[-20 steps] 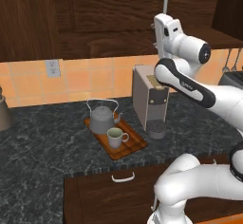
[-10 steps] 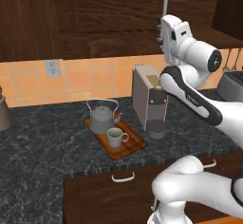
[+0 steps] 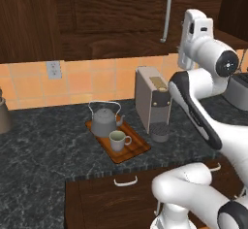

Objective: Pick the kettle from the counter and place it on the tray. Then pick the mug from the cabinet and place it on the tray. Then close the cabinet doors.

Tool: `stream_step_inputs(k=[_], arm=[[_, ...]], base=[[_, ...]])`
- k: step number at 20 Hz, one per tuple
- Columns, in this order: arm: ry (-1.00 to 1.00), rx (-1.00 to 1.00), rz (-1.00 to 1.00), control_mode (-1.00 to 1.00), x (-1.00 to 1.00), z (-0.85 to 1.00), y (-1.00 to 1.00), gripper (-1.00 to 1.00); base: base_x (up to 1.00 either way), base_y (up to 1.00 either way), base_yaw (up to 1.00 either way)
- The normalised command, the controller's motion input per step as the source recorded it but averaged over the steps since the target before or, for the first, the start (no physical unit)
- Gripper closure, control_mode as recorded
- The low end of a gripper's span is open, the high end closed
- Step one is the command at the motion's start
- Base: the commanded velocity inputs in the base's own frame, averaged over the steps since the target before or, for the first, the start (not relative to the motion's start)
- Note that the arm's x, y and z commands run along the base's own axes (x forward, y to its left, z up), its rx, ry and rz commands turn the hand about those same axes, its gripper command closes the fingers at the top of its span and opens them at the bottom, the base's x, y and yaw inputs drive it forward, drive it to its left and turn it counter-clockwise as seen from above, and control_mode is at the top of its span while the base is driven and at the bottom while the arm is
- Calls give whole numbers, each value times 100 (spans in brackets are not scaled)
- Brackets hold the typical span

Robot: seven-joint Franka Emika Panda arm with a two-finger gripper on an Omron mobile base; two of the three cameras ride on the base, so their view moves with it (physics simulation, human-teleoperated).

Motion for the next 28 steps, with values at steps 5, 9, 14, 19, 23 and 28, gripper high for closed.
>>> stream_step_inputs(k=[5, 9, 14, 19, 23, 28], arm=[[12, 64, -31, -100, -73, 15, -21, -100], [-4, 83, -25, -100, -80, 1, -23, -100], [-12, 92, -29, -100, -59, -4, -21, -100], [-28, 95, -28, -100, -36, -29, -15, -100], [-21, 82, -25, -100, -19, -29, 0, -100], [-19, 54, -9, -100, -16, -19, 0, -100]], base=[[0, 0, 0], [0, 0, 0], [0, 0, 0], [0, 0, 0], [0, 0, 0], [0, 0, 0]])
